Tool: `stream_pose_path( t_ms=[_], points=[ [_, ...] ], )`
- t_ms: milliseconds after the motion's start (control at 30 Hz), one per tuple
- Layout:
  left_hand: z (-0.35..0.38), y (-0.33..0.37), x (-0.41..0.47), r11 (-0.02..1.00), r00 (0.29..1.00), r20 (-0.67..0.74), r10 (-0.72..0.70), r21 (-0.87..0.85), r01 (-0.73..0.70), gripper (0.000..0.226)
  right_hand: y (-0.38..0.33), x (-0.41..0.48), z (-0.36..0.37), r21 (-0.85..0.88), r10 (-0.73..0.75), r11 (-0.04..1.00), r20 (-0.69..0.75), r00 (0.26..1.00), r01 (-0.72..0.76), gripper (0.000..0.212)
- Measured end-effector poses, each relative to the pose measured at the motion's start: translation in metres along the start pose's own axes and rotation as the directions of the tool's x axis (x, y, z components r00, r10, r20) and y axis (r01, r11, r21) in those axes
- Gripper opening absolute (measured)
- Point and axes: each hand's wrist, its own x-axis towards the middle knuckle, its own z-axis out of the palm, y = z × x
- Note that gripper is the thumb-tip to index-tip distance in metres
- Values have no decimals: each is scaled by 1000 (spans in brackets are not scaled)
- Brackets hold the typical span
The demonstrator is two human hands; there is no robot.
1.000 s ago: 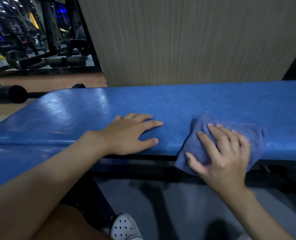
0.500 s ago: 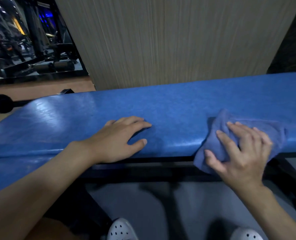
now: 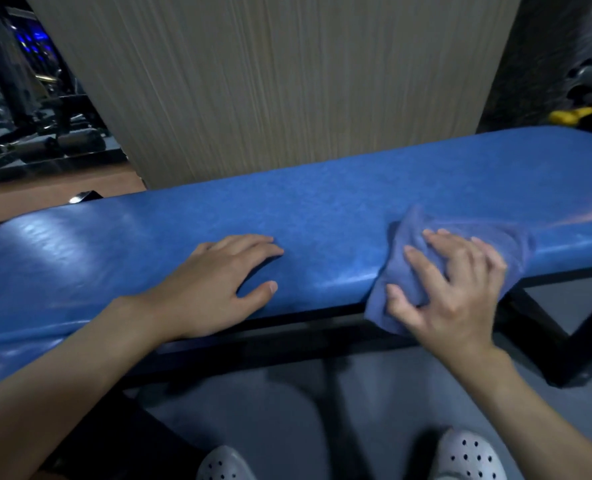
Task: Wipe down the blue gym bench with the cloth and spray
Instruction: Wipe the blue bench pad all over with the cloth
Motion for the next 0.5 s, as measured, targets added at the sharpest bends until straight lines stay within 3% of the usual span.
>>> stream_pose_path(
  t_ms=[100,200,300,433,500],
  points=[
    [-2,7,3,1000,1000,-2,6,1,-6,67,2,0,-1,-35,220,975,-37,975,-221,37],
    [-2,17,11,999,999,3,48,-1,-48,71,-43,4,6,-75,434,896,-54,899,-437,37],
    [-1,30,28,995,995,5,101,-1,-101,71,-65,3,8,-78,305,950,15,952,-303,38],
    [2,44,46,992,992,39,122,9,-123,72,-18,0,-3,11,19,1000,74,997,-20,36],
    [1,48,52,991,991,46,129,40,-131,74,17,0,-10,-6,27,1000,88,996,-27,36]
  ],
)
